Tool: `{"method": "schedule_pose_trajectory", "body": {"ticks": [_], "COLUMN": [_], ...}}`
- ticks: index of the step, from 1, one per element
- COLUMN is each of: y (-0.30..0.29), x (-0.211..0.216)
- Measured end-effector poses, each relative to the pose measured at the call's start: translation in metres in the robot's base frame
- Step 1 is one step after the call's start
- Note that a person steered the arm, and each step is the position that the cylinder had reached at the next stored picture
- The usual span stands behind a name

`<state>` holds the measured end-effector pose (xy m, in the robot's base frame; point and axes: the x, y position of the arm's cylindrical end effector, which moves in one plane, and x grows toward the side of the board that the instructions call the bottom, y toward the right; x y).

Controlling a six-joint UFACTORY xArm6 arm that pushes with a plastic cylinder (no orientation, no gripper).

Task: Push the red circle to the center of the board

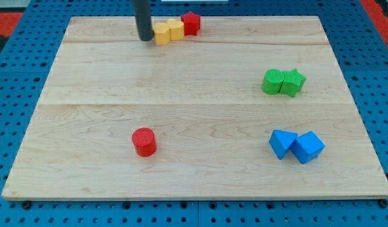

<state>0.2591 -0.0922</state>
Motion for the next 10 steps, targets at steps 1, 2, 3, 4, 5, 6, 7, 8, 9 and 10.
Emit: {"method": "schedule_pose_trajectory", "body": {"ticks": [1,2,3,4,5,6,7,8,9,10], "y": [0.006,-0.008,0.007,0.042,0.092,0.022,0.016,0.011,-0.037,-0.021], "x": [0.006,0.089,0.176,0.241,0.284,0.321,0.287,0.258,0.256,0.217]}}
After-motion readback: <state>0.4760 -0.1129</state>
